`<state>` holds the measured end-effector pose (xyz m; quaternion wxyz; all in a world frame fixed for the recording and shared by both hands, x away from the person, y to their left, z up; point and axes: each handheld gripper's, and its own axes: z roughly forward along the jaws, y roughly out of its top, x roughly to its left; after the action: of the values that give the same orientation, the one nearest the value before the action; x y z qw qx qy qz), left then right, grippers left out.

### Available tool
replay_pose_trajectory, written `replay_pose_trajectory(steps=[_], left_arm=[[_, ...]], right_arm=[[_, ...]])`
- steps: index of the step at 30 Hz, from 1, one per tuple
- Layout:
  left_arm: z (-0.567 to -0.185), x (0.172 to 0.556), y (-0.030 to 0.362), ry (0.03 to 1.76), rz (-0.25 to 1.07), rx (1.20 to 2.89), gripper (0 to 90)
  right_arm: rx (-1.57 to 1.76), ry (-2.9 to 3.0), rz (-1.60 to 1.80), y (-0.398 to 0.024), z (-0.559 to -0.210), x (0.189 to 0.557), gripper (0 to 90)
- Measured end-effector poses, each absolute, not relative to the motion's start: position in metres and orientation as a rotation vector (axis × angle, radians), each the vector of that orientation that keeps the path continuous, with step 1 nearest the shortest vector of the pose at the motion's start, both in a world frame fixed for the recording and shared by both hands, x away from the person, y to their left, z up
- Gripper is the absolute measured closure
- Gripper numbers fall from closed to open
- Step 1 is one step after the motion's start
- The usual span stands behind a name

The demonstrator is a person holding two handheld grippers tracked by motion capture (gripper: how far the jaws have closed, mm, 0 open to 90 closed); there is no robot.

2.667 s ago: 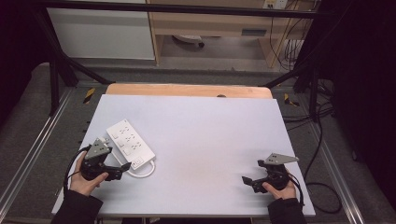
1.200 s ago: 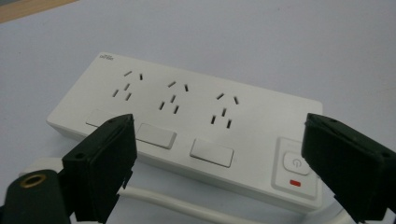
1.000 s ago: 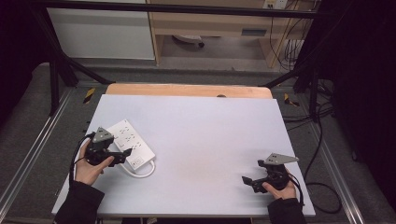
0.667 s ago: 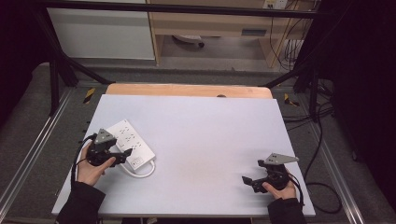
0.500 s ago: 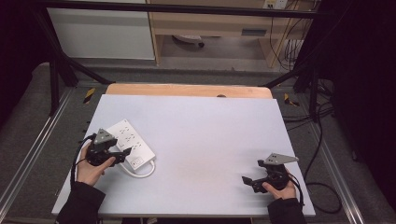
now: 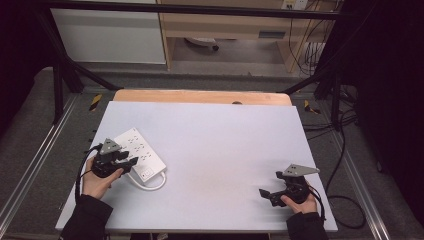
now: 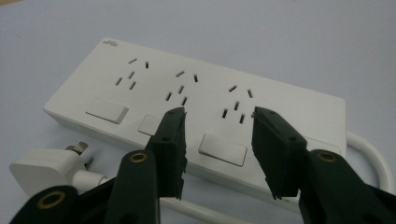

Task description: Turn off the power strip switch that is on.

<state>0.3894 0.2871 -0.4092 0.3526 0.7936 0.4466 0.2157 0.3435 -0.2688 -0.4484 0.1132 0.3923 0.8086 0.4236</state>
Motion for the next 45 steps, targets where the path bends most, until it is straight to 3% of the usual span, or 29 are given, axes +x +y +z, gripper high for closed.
replay_pose_trajectory(steps=[26, 45], left_arm=[[-0.416, 0.394, 0.286, 1.165, 0.542, 2.079, 83.3], [-0.420, 0.397, 0.285, 1.161, 0.547, 2.096, 89.4]], right_arm=[[1.154, 2.374, 1.243, -0.268, -0.449, 0.344, 1.6], [1.153, 2.373, 1.243, -0.268, -0.449, 0.343, 1.5]])
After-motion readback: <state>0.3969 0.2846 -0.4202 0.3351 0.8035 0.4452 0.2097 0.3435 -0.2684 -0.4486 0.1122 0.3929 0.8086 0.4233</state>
